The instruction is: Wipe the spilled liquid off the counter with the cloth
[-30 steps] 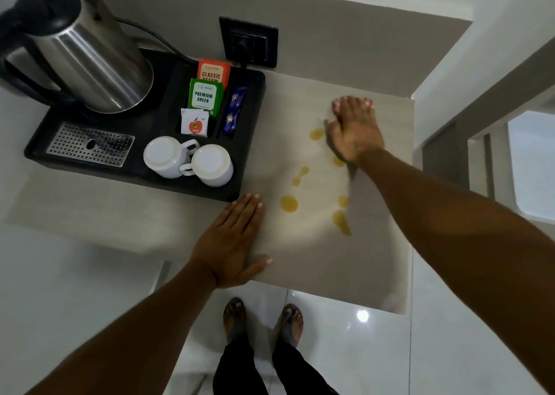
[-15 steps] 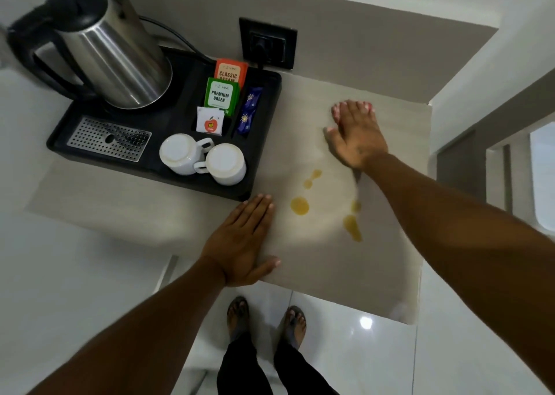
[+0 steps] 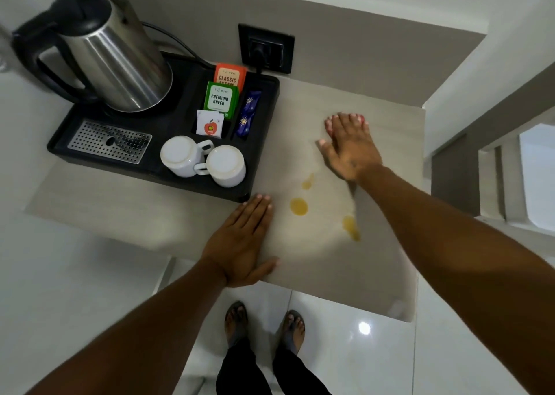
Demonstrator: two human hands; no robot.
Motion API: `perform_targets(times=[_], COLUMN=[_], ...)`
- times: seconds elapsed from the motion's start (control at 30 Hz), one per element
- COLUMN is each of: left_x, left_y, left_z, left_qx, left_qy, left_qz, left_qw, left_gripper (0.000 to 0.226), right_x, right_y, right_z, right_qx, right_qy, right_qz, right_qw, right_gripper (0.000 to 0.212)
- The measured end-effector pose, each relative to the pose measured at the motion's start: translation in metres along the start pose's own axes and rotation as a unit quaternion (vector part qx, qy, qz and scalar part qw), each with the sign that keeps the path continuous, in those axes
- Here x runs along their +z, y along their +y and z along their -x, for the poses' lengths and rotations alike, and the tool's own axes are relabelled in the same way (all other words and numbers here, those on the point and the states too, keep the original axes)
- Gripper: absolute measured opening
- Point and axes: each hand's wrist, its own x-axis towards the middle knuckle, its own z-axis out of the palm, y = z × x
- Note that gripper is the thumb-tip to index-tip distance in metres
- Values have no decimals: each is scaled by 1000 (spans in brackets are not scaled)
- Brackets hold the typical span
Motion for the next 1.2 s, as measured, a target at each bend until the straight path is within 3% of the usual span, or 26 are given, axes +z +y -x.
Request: perform_targets(times=[0.13,0.3,0.4,0.53,0.7,0.9,1.07,1.2], left_x=[-4,-2,-1,-3,-6,-6,-6,-7], left_y=[1,-1,0,1,3,4,4,4], left_z=[0,0,0,0,1,2,2,2], left_qx=[-1,-1,0,-1,-6,-7,-9,-7], left_qy=[-5,6,11,12,5,5,2,-7], left_qz=[-3,8,9,7,4,-3,-1,4], left_qw=[1000,1000,1000,1000,1000,1000,1000,1000], left_gripper=[101,101,101,102,103,103,104,104], right_x=[14,30,16,0,14,38,23,18], right_y=[-51,-65,-23,-11,-60,-80,-20,-40], right_z=[3,97,112,65,56,174,187,133], right_qx=[-77,-165,-121,-54,-88,-139,-30,22], right_qy=[-14,-53,-59,-62,-55,-63,-44,-14], right_qz=[-25,-22,-9,11,-7,-12,-1,-5], right_qw=[997,985,991,997,995,988,999,1000], right_gripper=[70,70,69,70,68,67,71,73])
